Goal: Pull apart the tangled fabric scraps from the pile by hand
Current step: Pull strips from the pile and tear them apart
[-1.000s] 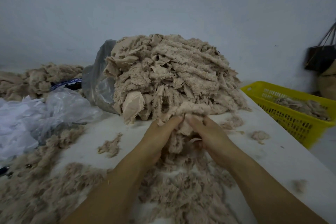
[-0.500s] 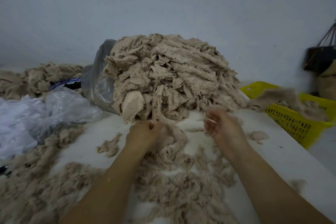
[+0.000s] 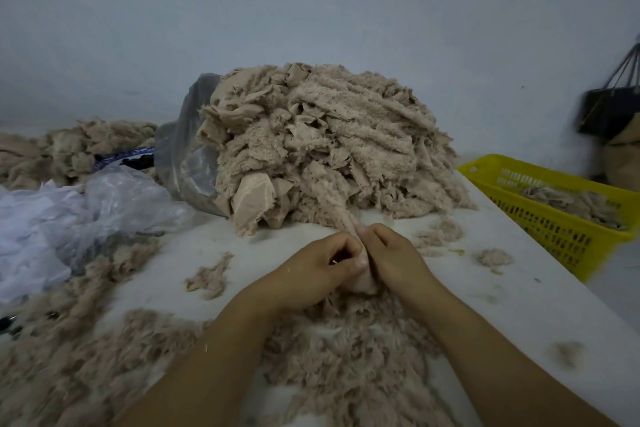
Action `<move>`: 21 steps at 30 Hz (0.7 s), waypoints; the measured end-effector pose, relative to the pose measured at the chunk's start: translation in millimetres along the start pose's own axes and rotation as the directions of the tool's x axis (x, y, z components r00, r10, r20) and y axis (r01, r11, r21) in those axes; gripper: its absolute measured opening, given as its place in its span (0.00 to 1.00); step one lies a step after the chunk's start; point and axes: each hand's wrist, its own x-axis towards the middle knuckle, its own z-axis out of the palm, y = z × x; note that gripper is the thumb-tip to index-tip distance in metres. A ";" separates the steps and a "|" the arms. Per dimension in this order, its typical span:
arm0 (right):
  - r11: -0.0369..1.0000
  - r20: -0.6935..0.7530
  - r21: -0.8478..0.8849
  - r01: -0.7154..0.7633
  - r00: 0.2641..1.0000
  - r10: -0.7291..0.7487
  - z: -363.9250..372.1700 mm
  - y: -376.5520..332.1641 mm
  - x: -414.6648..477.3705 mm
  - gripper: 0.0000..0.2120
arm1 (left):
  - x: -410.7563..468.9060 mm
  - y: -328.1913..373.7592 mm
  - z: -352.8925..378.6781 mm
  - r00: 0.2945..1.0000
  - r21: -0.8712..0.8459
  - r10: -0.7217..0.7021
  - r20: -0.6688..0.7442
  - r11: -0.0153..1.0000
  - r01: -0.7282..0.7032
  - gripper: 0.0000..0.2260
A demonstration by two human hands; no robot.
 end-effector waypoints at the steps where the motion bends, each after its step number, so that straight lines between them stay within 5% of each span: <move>1: 1.000 -0.043 -0.029 0.010 0.999 -0.011 -0.9 -0.1 0.5 0.17 | -0.9 0.9 -1.1 1.000 -0.016 0.002 0.027 1.000 -0.002 0.07; 6: 0.890 -0.245 0.434 -0.138 0.933 0.264 -5.6 -8.4 7.2 0.18 | -5.6 0.3 -9.8 0.984 -0.075 -0.036 0.172 0.996 0.050 0.09; 9: 0.820 -0.179 0.542 -0.186 0.927 0.328 -7.8 -10.5 7.6 0.24 | -1.2 -2.6 -4.8 0.991 -0.220 -0.136 -0.004 0.966 0.132 0.10; 12: 0.860 -0.079 0.498 -0.112 0.982 0.174 -4.5 -14.9 -2.7 0.28 | 6.8 -0.5 3.4 0.934 -0.566 -0.327 -0.145 0.801 0.192 0.17; 16: 0.953 0.154 0.302 -0.021 0.988 -0.028 13.3 -18.0 -17.0 0.18 | 11.4 2.4 1.9 0.908 -0.760 -0.403 -0.115 0.624 0.181 0.25; 21: 0.990 0.381 0.133 0.056 0.919 -0.103 19.3 -19.7 -24.4 0.13 | 11.5 1.9 -10.1 0.838 -0.965 -0.542 -0.064 0.247 0.086 0.11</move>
